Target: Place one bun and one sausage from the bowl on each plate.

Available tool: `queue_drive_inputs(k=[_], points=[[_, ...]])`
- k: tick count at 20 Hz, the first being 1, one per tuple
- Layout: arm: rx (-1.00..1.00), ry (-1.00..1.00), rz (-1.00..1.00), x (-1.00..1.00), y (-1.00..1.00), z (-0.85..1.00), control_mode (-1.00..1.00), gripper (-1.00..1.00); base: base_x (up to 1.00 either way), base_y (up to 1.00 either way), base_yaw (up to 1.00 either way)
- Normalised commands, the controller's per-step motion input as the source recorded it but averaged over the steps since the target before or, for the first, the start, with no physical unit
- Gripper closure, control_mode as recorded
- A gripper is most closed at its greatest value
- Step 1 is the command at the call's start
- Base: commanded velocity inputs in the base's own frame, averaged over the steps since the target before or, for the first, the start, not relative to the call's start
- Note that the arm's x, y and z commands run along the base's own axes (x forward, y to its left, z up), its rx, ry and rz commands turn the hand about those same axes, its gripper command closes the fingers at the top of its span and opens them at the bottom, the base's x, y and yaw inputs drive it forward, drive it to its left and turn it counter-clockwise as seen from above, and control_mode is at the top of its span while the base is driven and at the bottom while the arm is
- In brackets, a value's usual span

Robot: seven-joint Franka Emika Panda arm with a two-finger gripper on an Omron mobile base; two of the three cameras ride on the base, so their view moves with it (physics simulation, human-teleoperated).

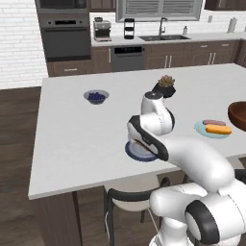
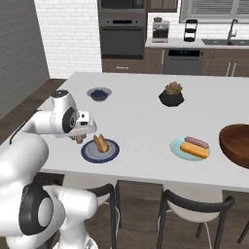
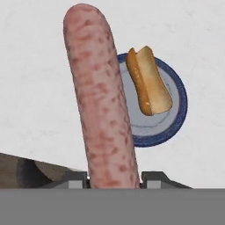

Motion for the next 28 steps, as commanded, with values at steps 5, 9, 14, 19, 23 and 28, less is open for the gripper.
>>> queue_drive_inputs(k=[5, 9, 14, 19, 23, 28], points=[[-0.1, -0.06, 0.0, 0.1, -0.07, -0.75, -1.0, 1.0, 0.0, 0.0, 0.0], [0.0, -0.09, 0.0, 0.45, 0.01, -0.53, -1.0, 1.0, 0.0, 0.0, 0.0], [0.0, -0.03, 0.0, 0.63, -0.01, -0.19, -1.0, 1.0, 0.0, 0.0, 0.0], [0.0, 0.01, 0.0, 0.16, 0.0, -0.05, -1.0, -1.0, 0.0, 0.0, 0.0], [0.0, 0.0, 0.0, -0.01, 0.0, 0.0, -1.0, -1.0, 0.0, 0.0, 0.0], [0.0, -0.09, 0.0, -0.33, -0.01, 0.44, -1.0, -1.0, 0.0, 0.0, 0.0]])
